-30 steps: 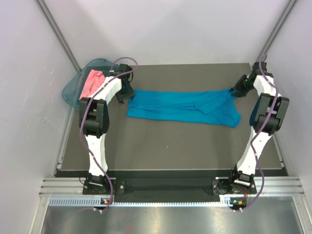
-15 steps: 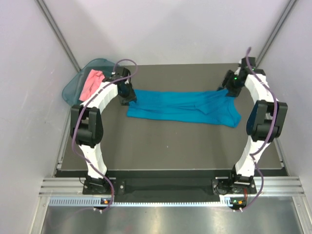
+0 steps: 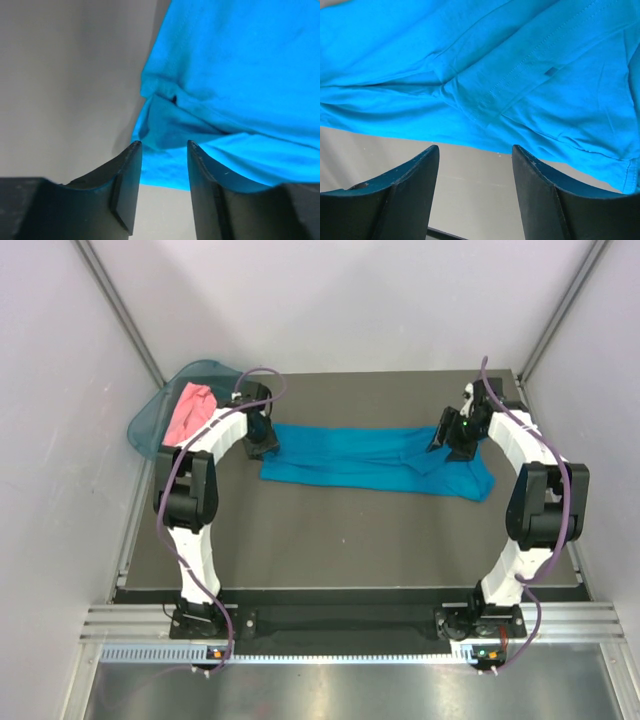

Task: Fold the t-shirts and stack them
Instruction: Fold the tshirt

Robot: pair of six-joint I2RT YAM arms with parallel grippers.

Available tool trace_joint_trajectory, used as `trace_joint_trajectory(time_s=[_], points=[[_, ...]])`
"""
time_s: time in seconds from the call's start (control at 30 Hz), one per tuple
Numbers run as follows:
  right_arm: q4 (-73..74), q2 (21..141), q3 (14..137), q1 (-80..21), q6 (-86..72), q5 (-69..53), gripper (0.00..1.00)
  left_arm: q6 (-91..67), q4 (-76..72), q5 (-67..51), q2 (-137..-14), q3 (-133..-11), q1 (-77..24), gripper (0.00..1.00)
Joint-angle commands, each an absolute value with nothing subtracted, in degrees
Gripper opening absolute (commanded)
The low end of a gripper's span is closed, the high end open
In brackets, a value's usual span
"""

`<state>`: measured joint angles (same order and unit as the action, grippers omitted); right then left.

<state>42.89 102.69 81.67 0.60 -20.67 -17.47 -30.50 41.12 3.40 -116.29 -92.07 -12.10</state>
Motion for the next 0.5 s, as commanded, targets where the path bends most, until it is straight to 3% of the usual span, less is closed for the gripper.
trace_joint_trajectory(time_s=[0.0,0.13,0.23,0.27,0.47], points=[[41.75,99.32,81.83,0.7,-19.25,-17.32,0.61,-30.67,39.11,4.75,-117.94,-95.45,-11.87,0.45],[42.1,99.93,81.83,0.79,-18.81,-17.31,0.61,-30.94,38.5,3.87,-119.61,-97.11,-11.87,0.33],[42.45,100.37,81.91,0.7,-18.46,-17.23,0.61,-31.11,38.67,3.69,-120.76,-98.87,-11.87,0.13],[42.54,100.37,81.91,0.7,-18.37,-17.23,0.61,-31.11,38.85,3.87,-121.11,-99.4,-11.87,0.0],[43.33,101.25,82.62,0.79,-17.93,-16.79,0.61,-32.6,37.01,8.25,-120.32,-100.9,-11.95,0.0]])
